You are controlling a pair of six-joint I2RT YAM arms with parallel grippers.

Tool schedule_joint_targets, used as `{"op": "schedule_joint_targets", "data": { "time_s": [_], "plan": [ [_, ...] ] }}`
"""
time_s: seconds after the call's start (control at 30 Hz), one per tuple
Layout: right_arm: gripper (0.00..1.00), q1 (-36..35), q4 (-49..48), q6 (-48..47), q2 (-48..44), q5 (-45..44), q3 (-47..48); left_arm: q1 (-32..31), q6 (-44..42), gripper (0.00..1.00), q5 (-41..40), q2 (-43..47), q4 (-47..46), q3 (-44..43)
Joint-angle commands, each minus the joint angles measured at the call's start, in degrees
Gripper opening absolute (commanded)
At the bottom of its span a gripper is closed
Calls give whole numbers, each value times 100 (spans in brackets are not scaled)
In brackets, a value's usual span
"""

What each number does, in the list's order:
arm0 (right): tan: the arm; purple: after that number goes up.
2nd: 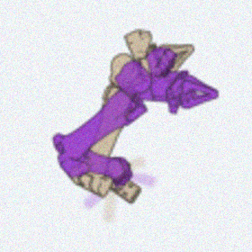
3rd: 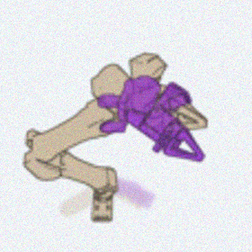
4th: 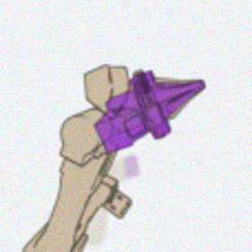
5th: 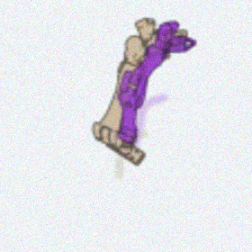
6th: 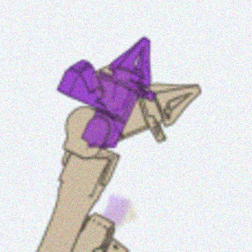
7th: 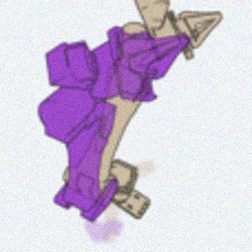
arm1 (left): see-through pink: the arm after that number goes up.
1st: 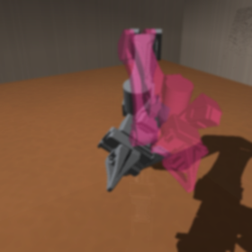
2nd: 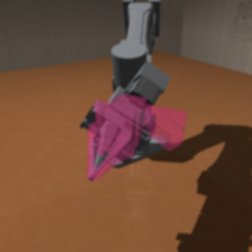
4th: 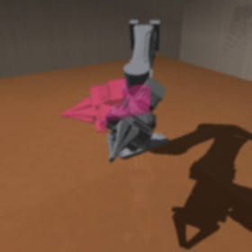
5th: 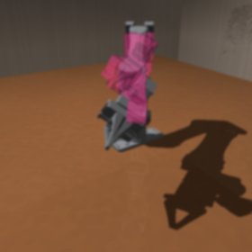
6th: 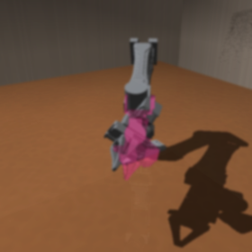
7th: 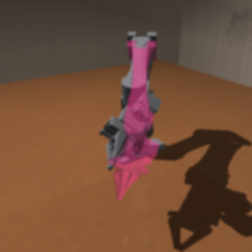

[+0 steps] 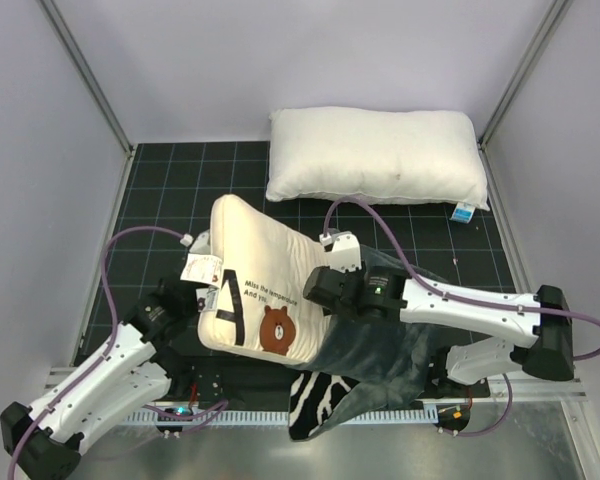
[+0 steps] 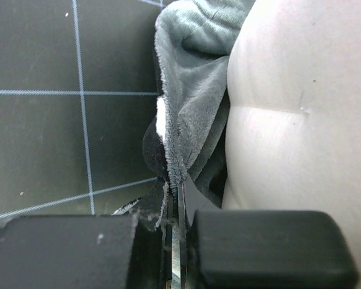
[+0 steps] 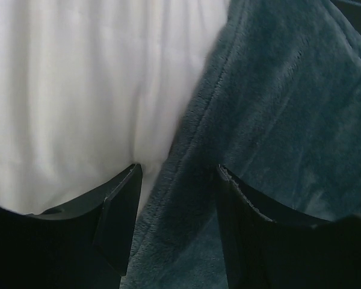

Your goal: Put the pillow into the pillowcase

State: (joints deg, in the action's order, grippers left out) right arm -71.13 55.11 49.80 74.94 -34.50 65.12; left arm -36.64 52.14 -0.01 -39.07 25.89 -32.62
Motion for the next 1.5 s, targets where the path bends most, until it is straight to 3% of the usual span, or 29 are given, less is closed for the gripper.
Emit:
{"op": "schedule_joint_targets", "data": {
  "time_s": [0.0,0.13,0.17,0.2,0.27,0.47,0.7,0.9,1.0,1.1,1.23,1.3,1.4,1.47],
  "plan": [
    [56,21,763,680,240,-470,255,8,-63,0,-236,145,118,-472],
    [43,21,1254,855,557,-478,387,8,-81,0,-236,93,294,-718],
    [37,21,1378,908,627,-496,535,8,-72,0,-219,92,329,-789],
    [17,21,1475,917,714,-514,615,8,-72,0,-193,75,381,-859],
    [4,12,1617,839,707,-549,912,8,15,0,-87,5,460,-1131],
    [4,73,625,-698,-259,188,2054,8,357,0,772,-548,742,-2580],
    [4,1249,272,-1728,-507,1313,3752,17,832,0,1512,-1646,821,-5155],
    [4,1892,-34,-1737,-462,1831,3420,17,1087,0,1513,-2446,1049,-7516],
    [4,1998,-1,-1737,-471,2017,3611,26,1298,0,1434,-2790,1068,-8057],
    [4,2051,244,-1885,-367,2114,4638,26,1351,1,1320,-2756,936,-7726],
    [4,2077,763,-2062,169,2289,7103,43,1579,0,1179,-2273,217,-5675],
    [4,2086,869,-2071,328,2264,7540,43,1825,1,1196,-2018,-109,-5107],
    [4,2095,468,-2080,75,2097,6719,52,1993,0,1249,-1964,-427,-5034],
    [4,2121,-58,-2062,-338,1870,5349,61,2115,1,1485,-2069,-523,-5689]
  ]
}}
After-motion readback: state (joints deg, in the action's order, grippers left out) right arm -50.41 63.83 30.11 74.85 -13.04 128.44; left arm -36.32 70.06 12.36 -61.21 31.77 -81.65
